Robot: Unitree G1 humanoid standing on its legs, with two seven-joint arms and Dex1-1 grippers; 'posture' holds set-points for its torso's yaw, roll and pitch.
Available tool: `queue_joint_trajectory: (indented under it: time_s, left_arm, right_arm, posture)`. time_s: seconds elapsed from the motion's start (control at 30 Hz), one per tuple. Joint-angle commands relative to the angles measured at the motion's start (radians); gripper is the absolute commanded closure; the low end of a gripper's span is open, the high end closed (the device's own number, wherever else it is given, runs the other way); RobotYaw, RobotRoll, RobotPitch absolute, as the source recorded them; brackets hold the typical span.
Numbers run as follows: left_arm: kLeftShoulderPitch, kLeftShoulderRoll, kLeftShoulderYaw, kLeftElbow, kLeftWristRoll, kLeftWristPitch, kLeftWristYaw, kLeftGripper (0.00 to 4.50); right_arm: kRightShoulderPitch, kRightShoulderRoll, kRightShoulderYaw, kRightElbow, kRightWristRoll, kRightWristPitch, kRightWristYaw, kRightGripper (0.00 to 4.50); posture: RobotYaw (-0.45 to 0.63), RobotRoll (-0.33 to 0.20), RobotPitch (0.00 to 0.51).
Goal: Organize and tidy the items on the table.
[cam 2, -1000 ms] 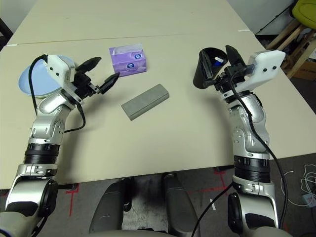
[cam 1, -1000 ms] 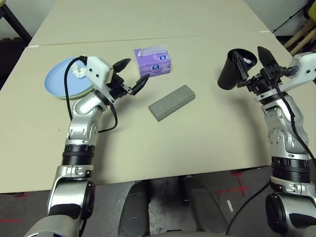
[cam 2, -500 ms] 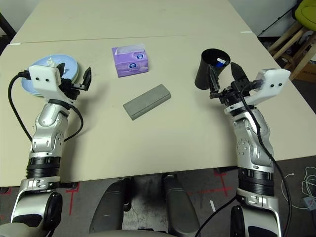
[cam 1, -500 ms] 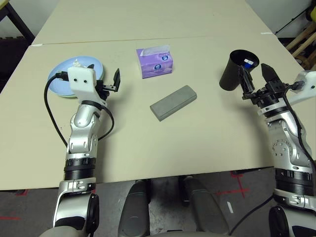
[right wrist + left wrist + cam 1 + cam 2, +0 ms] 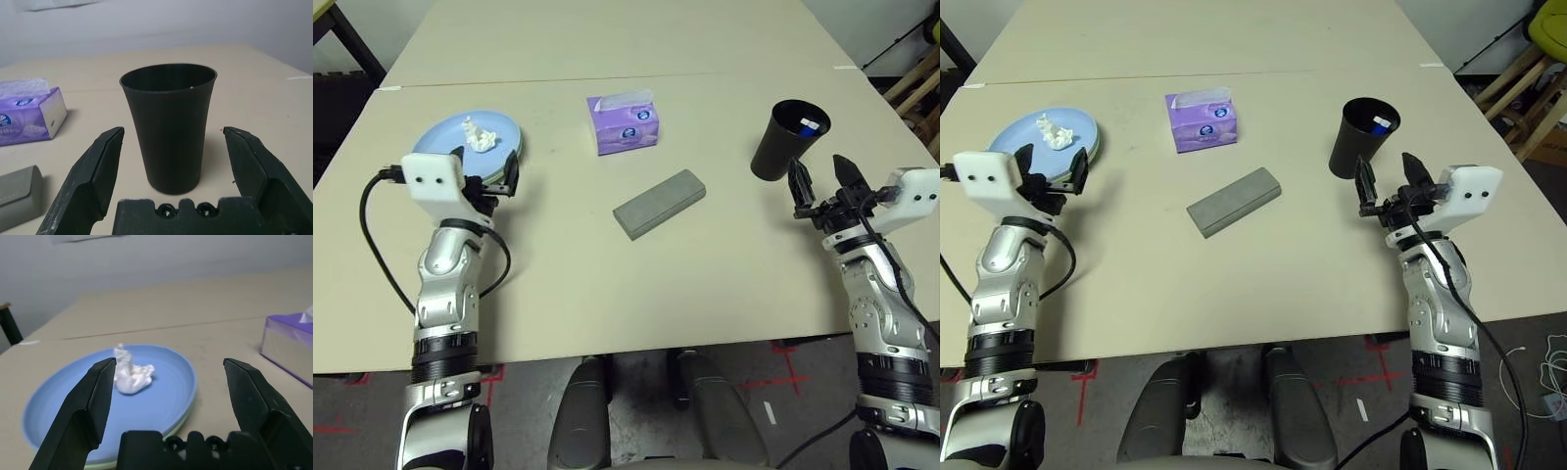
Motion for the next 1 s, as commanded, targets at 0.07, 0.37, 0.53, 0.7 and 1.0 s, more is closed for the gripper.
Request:
queue_joint_trajectory:
  time_s: [0.07, 0.37, 0.53, 0.7, 1.0]
  left_arm:
    - [0.037, -0.007, 0.027, -0.021, -0.011, -0.031, 0.019, 0.0]
    - [0.046, 0.002, 0.054, -0.016, -0.017, -0.036, 0.039, 0.0]
    - [0.049, 0.012, 0.058, -0.013, -0.019, -0.035, 0.032, 0.0]
    - [0.064, 0.034, 0.072, -0.001, -0.023, -0.035, 0.024, 0.0]
    - [0.102, 0.074, 0.094, -0.001, -0.066, -0.017, -0.028, 0.0]
  right_arm:
    - [0.012, -0.023, -0.027, 0.014, -0.004, -0.032, -0.002, 0.03]
    - [0.043, -0.038, -0.043, -0.036, 0.012, -0.015, -0.013, 0.03]
    - [0.053, -0.039, -0.038, -0.05, 0.016, -0.004, -0.017, 0.03]
    - [0.041, -0.042, -0.031, -0.044, 0.018, 0.003, -0.014, 0.03]
    - [0.04, -0.059, -0.034, -0.039, 0.025, 0.01, 0.008, 0.03]
  posture:
    - [0.11, 0.0, 0.2]
    - [0.1, 0.0, 0.202]
    - [0.1, 0.0, 0.202]
    - [0.1, 0.0, 0.199]
    - [0.1, 0.0, 0.199]
